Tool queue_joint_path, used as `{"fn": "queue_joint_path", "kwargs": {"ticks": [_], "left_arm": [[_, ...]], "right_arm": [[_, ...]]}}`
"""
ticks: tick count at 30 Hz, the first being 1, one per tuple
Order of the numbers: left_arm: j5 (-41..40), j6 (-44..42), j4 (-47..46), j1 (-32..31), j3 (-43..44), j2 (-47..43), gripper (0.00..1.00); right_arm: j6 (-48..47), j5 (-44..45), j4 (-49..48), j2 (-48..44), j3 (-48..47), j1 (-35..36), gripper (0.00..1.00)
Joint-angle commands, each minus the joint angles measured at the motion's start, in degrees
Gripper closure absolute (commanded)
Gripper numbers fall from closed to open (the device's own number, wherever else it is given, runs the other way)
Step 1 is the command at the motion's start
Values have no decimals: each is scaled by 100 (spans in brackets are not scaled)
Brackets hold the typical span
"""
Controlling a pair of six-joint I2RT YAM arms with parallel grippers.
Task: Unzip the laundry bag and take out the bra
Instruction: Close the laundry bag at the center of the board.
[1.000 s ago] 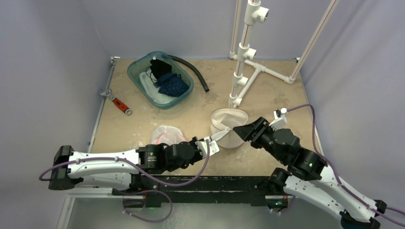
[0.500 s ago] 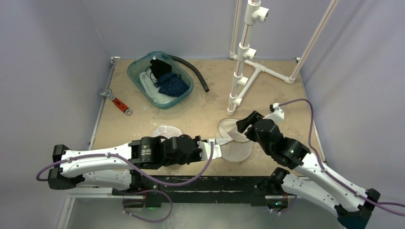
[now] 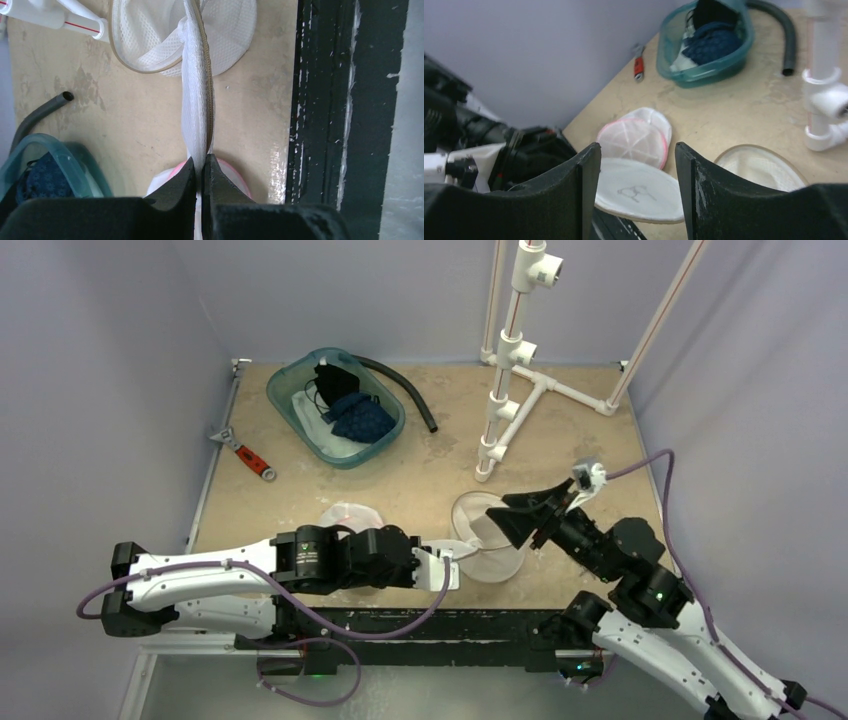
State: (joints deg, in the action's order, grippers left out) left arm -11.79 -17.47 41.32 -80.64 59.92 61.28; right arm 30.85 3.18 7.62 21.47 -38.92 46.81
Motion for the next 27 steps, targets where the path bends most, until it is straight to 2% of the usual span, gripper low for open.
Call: {"fn": "queue_joint_path", "kwargs": {"ticks": [1,3,7,13,16,20,27], "left_arm": [[-261,-708,57,10,72,46,100],[-73,-955,29,251,197,2,100],[950,-1397,-5,1182,481,9,100],[1509,-1647,468,1378,893,693,100],[1746,-1678,549,1465,1015,954,100],[1943,-1689,617,1479,1163,999,100],[2440,-1745,786,1818,1423,938,100]], "right_arm": [[-1047,-1664,-355,554,101,-12,41],[-1202,-1792,-394,670,69,-6,42],[-1387,-1913,-561,657,48,-8,41],[-1421,-2090,-625,867,96,51,41],[-1422,-1667,-518,1016,58,124,40],[-1459,-1203,-488,1057,30,224,40],[-1470,-1332,-527,1418,38,463,39]]}}
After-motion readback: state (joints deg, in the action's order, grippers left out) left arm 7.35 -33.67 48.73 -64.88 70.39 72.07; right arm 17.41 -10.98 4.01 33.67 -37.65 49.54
